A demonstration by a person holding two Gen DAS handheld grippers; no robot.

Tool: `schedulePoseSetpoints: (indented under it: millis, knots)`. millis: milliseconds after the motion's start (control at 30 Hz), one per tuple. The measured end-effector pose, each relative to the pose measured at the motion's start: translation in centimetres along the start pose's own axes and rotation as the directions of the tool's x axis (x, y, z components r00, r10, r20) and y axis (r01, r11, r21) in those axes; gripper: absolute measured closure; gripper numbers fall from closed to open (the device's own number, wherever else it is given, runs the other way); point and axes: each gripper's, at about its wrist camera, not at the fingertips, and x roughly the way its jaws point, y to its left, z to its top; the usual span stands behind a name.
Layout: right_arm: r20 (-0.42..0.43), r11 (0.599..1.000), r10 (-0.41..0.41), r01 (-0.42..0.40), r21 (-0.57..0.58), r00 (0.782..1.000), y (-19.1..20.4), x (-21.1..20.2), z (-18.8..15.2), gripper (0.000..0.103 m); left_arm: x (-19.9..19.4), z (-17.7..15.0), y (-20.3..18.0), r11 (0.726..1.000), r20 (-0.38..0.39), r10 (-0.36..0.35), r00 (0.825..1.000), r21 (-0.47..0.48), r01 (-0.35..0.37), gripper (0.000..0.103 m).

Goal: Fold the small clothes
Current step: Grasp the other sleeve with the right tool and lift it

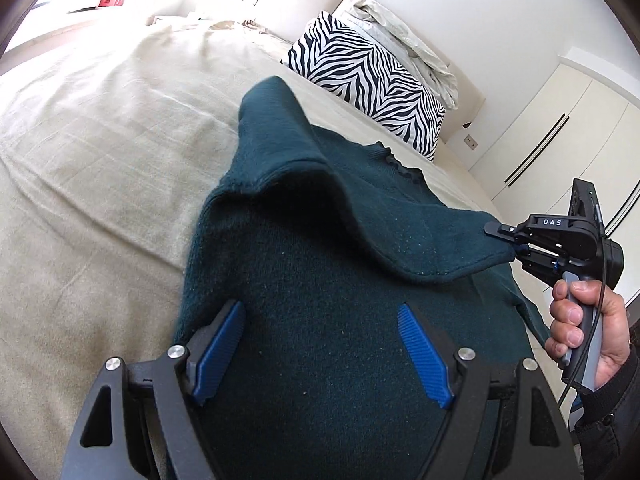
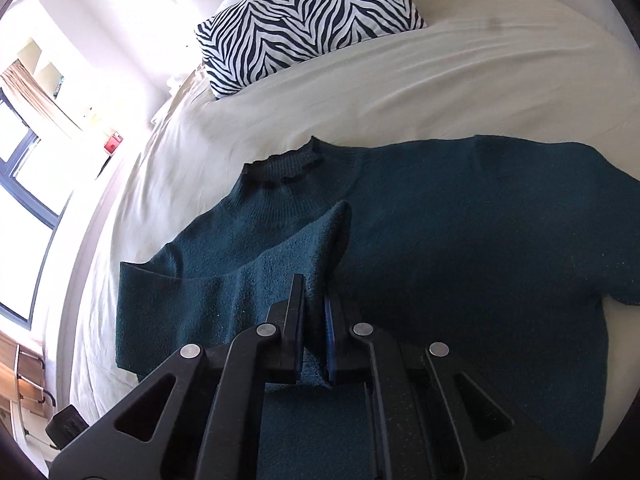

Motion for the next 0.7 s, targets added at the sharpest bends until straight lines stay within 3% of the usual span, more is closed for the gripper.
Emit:
schedulePoseSetpoints:
  millis: [233,433,567,700]
  knots:
    - [-0.004,0.994,-0.031,0.031,0.107,1.0,-6.1,1.7,0.0,0.096,0.3,0.2,-0.2,1.0,-0.004,0.009,1.0,0.003,-0.009,0.022]
    - [-0.019,0.992,-0.024,0.027,0.121,1.0,-7.5,3.1,-0.8,0.096,-0.2,1.1,-0.6,1.0,-0.014,0.022,1.0,-0.012,-0.023,0.022]
    - [-0.012,0.99,-0.005,0.007,0.144,1.0,-8.4,3.1,-0.8,0.096,-2.2,3.8,-0.3,0.999,0.056,0.005,0.998,-0.053,-0.002,0.023]
    - [-0.004,0.993,-0.013,0.014,0.121,1.0,-8.2,3.2,-0.3,0.096,-2.1,8.3,-0.2,1.0,0.103,0.017,0.995,-0.022,-0.015,0.028]
